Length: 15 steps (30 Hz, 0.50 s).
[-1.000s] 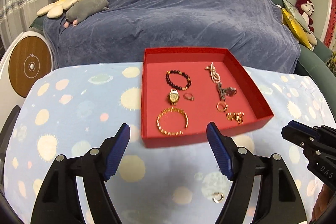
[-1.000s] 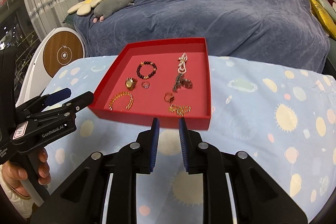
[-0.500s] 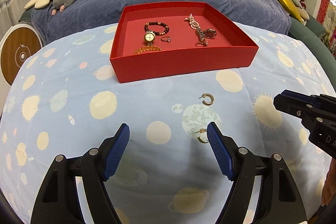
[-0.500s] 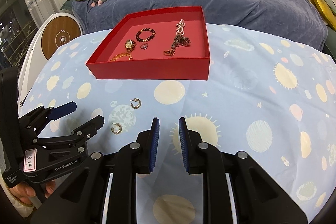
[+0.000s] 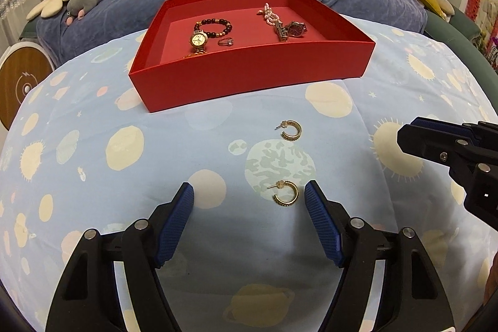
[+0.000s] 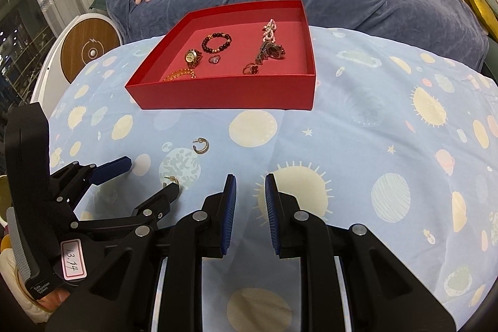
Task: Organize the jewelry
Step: 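Move both tools back over the gold hoop earrings, then grasp a gold hoop earring with the left tool while the right tool grasps the other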
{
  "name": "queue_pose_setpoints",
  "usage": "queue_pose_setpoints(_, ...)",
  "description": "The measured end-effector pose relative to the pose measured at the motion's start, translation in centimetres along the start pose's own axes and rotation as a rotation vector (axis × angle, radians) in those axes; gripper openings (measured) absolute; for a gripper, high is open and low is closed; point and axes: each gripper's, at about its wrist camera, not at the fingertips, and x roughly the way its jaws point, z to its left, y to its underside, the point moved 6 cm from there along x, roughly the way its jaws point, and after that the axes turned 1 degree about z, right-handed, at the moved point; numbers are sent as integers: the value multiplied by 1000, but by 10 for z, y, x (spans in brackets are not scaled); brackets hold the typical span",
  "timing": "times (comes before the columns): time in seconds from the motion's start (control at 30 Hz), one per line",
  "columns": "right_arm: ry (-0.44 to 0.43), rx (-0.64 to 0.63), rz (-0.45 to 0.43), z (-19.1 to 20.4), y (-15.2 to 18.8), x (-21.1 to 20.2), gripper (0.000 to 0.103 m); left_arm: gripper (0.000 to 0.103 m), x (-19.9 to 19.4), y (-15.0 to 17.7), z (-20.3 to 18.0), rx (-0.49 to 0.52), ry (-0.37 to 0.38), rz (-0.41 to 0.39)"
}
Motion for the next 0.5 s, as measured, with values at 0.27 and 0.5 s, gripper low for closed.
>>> queue_pose_setpoints(0.27,-11,-3,11,3,0,4,20,40,3,1,-1,6,17,-9)
queue_pose_setpoints(0.5,-46,-6,34,13,-4,16,19,14,1,-1,6,-18,56,0)
